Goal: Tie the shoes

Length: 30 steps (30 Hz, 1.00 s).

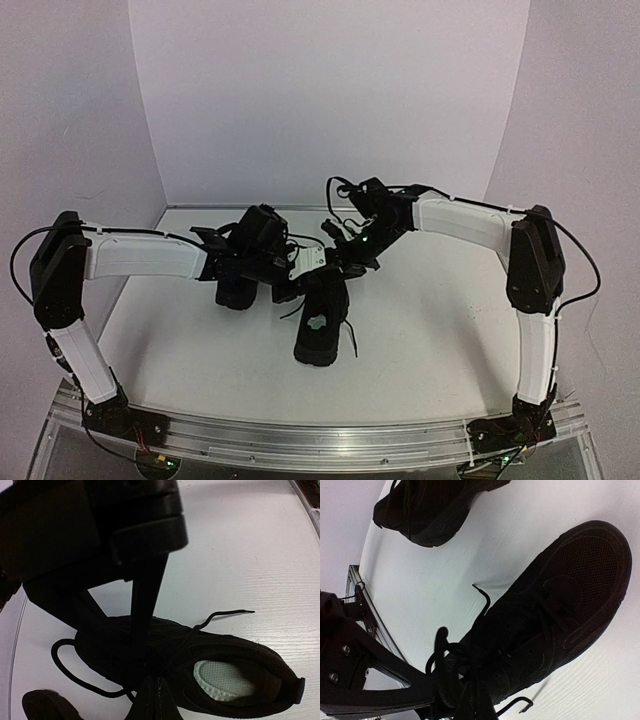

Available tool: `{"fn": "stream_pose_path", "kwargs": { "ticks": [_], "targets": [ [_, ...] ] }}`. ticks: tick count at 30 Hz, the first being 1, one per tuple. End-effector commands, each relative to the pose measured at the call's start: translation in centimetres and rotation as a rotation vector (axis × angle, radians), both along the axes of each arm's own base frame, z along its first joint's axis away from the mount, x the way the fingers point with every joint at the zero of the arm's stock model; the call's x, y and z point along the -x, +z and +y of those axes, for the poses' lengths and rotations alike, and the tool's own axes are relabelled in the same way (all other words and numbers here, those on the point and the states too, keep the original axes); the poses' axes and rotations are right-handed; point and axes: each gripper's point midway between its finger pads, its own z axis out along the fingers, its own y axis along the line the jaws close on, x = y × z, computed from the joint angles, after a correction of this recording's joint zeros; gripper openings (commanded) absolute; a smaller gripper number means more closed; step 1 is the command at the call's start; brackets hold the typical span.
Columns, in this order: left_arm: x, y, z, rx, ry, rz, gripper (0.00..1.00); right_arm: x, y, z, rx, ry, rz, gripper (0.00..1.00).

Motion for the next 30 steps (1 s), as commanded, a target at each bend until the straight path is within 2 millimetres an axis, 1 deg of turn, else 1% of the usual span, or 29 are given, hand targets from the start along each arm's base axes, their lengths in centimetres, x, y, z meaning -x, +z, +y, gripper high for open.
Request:
{"fn": "stream_pose_path", "kwargs": {
  "ticks": [1, 6, 12, 19, 22, 24, 27, 30],
  "targets": [
    [-0.3, 1.5, -0.1, 0.066, 0.011, 0.009, 0.00, -0.5, 3.0, 0.0, -0.056, -0.025, -0.057, 0.00],
    [-0.5, 0.5, -0.2, 0.065, 0.023, 0.029, 0.00, -0.5, 3.1, 0.2, -0.066, -0.029, -0.049, 0.00],
    [-1.2, 0.1, -0.7, 0.079, 0.036, 0.046, 0.00, -0.4, 3.2, 0.2, -0.071, -0.031, -0.042, 0.00],
    [-2.0, -1.4, -1.0, 0.087, 0.076, 0.100, 0.00, -0.3, 3.2, 0.1, -0.071, -0.034, -0.037, 0.00],
    [-2.6, -1.4, -0.8, 0.118, 0.110, 0.126, 0.00, -0.1, 3.2, 0.0, -0.071, -0.034, -0.034, 0.00],
    [-3.0, -0.6, -1.2, 0.171, 0.123, 0.134, 0.00, 0.0, 3.1, 0.0, -0.071, -0.034, -0.030, 0.00],
    [-2.9, 0.0, -1.7, 0.228, 0.126, 0.171, 0.00, 0.3, 2.7, -0.1, -0.070, -0.036, -0.020, 0.00],
    [-2.7, 0.2, -2.0, 0.268, 0.133, 0.205, 0.00, 0.2, 2.9, -0.1, -0.077, -0.040, -0.023, 0.00]
  ]
}}
